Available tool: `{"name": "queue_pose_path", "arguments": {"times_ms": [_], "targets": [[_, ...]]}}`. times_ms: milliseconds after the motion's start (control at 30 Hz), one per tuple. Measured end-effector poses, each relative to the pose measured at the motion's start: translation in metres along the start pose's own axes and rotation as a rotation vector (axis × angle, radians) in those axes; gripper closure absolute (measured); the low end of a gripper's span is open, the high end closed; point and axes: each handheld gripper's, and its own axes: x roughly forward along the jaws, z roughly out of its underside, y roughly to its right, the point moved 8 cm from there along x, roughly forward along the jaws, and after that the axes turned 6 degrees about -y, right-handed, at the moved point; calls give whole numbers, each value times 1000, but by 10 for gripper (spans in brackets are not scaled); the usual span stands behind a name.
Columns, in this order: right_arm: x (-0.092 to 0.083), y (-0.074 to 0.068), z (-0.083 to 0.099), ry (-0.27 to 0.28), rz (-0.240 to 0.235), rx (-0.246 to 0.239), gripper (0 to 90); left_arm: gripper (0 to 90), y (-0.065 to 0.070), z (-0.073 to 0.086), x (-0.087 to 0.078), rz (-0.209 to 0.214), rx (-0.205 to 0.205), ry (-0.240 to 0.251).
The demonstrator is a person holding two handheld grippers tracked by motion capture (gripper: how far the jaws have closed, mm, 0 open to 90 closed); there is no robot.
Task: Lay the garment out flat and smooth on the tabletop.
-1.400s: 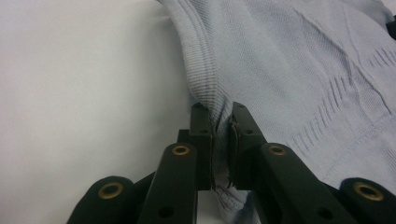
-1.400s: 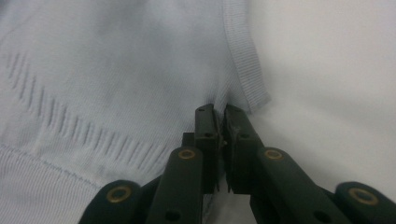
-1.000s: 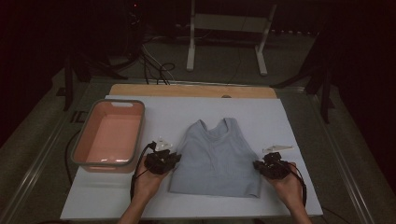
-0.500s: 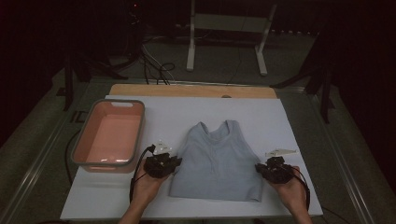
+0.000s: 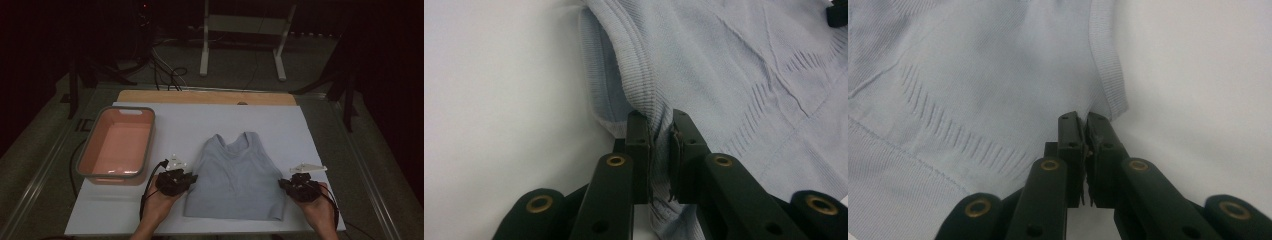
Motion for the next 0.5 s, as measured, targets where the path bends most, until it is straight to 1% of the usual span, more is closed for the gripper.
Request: {"name": "queue_pose_path", "arguments": {"times_ms": [100,167,267,400,433,467,500], "targets": [[-1,2,2,0,5,3,867,817,3,0,1,7,5,-3],[-4,6,4,4,8,15,868,816,7,2,2,14,15,-9],[-6,8,5,8,17,16,869,815,11,3,2,19,19,-10],[-8,10,6,13,27,19,869,810,18,5,3,48,26,-18],[-8,12,7,11,37,19,869,800,19,5,3,56,29,-17],[-8,13,7,11,36,24,869,785,20,4,3,68,40,-15],[-7,14,7,9,36,25,869,697,20,1,3,70,47,-7]]}}
